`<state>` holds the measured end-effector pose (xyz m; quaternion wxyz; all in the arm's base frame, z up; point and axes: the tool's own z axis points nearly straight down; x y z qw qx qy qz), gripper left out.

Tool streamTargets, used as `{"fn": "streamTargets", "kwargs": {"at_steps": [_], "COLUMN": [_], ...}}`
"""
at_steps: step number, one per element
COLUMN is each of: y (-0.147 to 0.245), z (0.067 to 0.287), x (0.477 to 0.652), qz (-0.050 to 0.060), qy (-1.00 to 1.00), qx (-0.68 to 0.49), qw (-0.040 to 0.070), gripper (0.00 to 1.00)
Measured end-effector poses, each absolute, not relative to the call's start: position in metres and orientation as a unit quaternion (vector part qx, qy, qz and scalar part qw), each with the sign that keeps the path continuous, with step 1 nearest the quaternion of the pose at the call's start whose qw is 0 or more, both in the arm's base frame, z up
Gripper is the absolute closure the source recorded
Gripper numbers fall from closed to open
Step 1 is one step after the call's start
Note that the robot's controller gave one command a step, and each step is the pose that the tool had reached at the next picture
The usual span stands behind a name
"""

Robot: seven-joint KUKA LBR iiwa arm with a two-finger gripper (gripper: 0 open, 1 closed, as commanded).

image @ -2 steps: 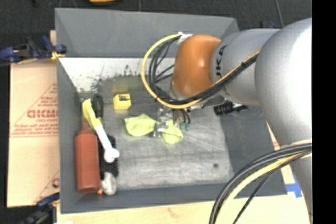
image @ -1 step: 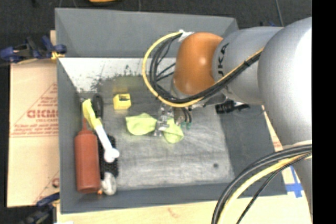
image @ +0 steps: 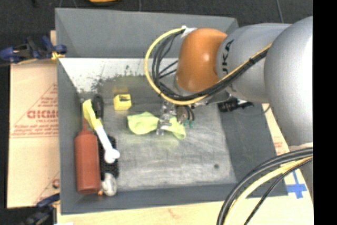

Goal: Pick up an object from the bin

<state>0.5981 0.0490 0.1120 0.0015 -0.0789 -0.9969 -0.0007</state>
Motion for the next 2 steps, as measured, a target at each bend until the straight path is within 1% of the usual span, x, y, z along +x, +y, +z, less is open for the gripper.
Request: {"fn": "streamTargets", "kwargs": {"at_steps": [2], "y": [0.049], "z": [0.149], "x": [0.6], "qz": [-0.001], "qy": [-0.997], "qx": [-0.079], "qw": [-0.002], "gripper": [1.0]}}
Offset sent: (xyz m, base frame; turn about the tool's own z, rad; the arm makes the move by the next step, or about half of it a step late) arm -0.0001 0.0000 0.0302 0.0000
